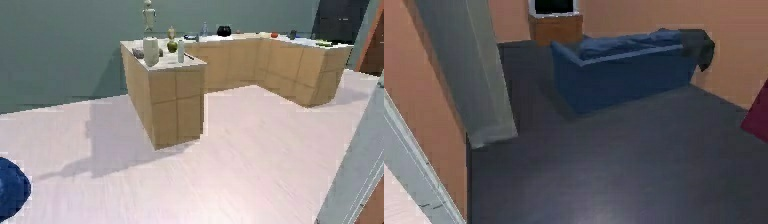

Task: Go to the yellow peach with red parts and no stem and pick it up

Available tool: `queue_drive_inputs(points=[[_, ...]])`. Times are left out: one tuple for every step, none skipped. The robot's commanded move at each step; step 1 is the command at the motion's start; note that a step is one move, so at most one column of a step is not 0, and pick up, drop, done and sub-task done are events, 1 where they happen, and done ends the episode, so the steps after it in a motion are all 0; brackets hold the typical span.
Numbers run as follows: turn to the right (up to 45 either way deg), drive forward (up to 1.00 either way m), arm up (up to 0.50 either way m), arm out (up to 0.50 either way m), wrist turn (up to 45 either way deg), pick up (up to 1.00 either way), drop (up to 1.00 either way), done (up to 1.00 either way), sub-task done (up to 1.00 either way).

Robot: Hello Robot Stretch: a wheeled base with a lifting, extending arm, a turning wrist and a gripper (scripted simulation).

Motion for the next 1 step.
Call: queue_drive_inputs(points=[[-6.0, 0.0, 0.0, 0.0, 0.0, 0.0, 0.0, 0.0, 0.0]])
